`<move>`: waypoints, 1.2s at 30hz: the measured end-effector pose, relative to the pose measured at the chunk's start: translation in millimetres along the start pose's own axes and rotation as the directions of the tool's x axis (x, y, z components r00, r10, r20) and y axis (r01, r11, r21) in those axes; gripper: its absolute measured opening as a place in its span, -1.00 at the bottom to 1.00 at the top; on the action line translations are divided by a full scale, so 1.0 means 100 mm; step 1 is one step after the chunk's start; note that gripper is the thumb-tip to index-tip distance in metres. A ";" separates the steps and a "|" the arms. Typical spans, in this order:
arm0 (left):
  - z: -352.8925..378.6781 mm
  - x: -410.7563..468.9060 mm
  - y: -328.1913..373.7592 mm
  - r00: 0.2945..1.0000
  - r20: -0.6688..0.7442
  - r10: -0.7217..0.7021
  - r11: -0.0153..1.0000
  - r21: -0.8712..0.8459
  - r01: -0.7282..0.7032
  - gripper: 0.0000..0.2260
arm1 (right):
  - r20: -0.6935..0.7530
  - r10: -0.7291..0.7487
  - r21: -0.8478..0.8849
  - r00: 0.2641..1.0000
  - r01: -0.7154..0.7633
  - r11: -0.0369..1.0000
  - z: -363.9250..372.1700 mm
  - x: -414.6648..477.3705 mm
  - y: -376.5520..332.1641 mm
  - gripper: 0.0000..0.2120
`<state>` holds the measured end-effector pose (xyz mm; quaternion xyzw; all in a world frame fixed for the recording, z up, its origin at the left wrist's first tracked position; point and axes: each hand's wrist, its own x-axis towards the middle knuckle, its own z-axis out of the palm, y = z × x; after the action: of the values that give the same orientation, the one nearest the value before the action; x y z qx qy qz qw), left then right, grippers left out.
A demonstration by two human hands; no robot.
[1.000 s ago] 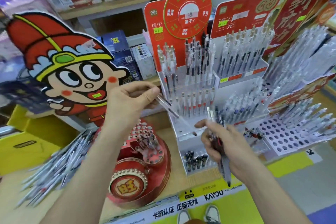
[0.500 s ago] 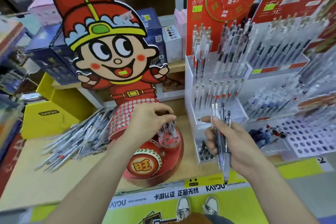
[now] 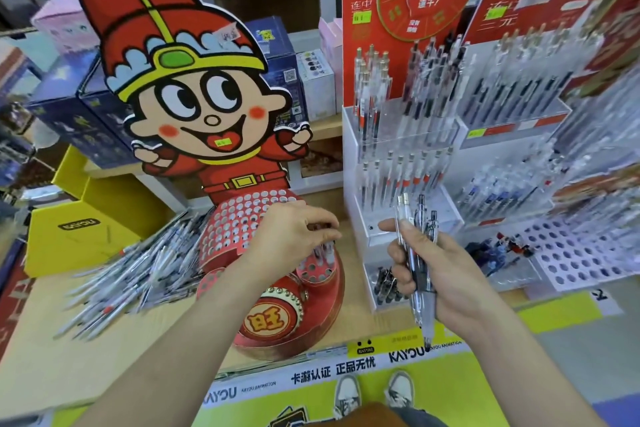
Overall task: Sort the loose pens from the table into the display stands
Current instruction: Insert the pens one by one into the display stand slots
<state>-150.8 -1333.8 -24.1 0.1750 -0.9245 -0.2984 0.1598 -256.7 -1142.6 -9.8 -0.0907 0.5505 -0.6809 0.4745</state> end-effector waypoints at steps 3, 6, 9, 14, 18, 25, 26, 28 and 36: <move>0.01 0.01 -0.03 1.000 -0.002 0.029 0.999 0.036 -0.029 -0.91 | -0.004 0.011 0.015 1.000 -0.011 1.000 0.01 0.00 -0.02 -0.68; 0.00 0.03 -0.05 0.999 0.014 0.042 0.999 0.018 -0.042 -0.92 | -0.009 0.040 0.048 0.999 -0.039 0.998 0.01 0.01 -0.03 -0.73; -0.01 0.05 -0.06 0.997 0.067 0.035 0.999 0.005 -0.036 -0.92 | 0.001 0.063 0.077 0.998 -0.063 0.995 0.00 0.01 -0.03 -0.76; -0.06 0.05 -0.01 0.970 0.238 -0.047 0.997 -0.040 0.059 -0.92 | 0.015 0.066 0.074 0.998 -0.067 0.995 -0.01 0.02 -0.03 -0.76; 0.00 0.02 -0.13 0.970 0.238 0.040 0.994 0.094 -0.064 -0.94 | 0.022 0.060 0.046 0.998 -0.061 0.997 -0.03 0.03 -0.03 -0.71; 0.11 0.08 -0.12 0.927 0.292 0.236 0.896 0.305 -0.324 -0.80 | 0.034 0.079 -0.011 0.996 -0.079 0.997 0.03 0.05 0.02 -0.63; 0.12 0.10 -0.11 0.929 0.301 0.217 0.896 0.317 -0.312 -0.76 | 0.049 0.083 -0.012 0.995 -0.082 0.997 0.05 0.05 0.02 -0.62; 0.13 0.11 -0.11 0.937 0.320 0.142 0.901 0.351 -0.256 -0.71 | 0.077 0.094 -0.001 0.993 -0.095 0.996 0.08 0.05 0.03 -0.62; -0.10 0.06 0.39 0.964 0.096 -0.250 0.861 -0.434 0.266 -0.85 | 0.129 0.084 -0.042 0.988 -0.079 0.996 0.14 0.05 0.01 -0.63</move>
<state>-161.1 -1311.7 8.0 0.2507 -0.8033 -0.5225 0.1371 -249.7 -1155.2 -7.0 -0.1212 0.5342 -0.6432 0.5350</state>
